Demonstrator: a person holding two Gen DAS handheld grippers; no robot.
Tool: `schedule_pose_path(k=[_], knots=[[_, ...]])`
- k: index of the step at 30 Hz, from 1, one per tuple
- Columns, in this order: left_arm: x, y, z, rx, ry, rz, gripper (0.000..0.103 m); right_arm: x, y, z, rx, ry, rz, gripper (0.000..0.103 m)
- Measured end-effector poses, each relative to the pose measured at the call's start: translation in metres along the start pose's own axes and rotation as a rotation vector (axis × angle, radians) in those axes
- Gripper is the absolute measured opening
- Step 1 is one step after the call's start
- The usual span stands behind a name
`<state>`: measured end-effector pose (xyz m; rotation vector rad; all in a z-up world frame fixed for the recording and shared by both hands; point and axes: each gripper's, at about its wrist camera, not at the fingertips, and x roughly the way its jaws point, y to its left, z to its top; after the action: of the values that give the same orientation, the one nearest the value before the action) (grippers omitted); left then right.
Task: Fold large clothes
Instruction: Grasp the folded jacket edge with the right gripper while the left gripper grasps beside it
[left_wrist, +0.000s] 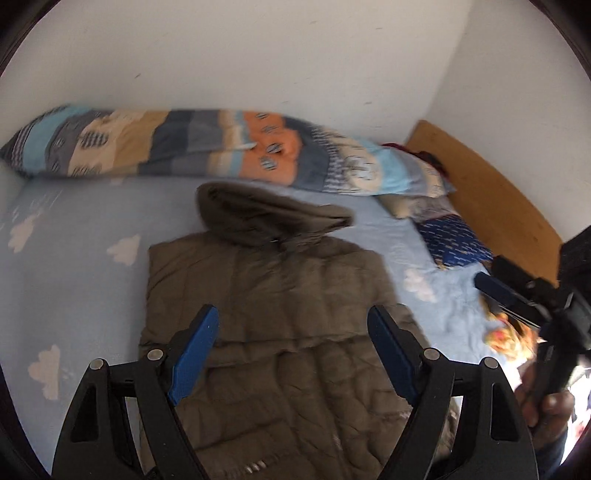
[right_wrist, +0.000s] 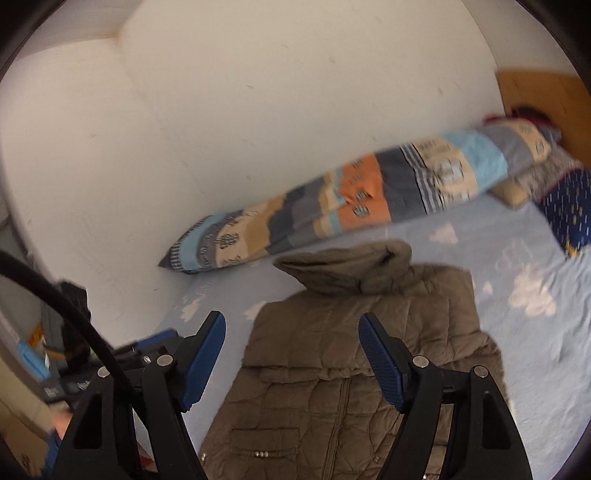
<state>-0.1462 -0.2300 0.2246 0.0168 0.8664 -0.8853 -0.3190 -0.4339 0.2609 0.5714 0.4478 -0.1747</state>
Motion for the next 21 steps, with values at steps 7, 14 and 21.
schedule_pose_path(k=[7, 14, 21], knots=[[0.066, 0.067, -0.003, -0.158, -0.023, 0.020, 0.082, 0.119, -0.051, 0.035, 0.224, 0.158, 0.001, 0.084], [0.087, 0.092, 0.021, -0.182, -0.014, 0.029, 0.082, 0.236, -0.085, 0.059, 0.539, 0.246, -0.022, 0.086], [0.123, 0.103, 0.087, -0.328, 0.062, -0.090, 0.082, 0.281, -0.108, 0.068, 0.596, 0.276, -0.160, 0.051]])
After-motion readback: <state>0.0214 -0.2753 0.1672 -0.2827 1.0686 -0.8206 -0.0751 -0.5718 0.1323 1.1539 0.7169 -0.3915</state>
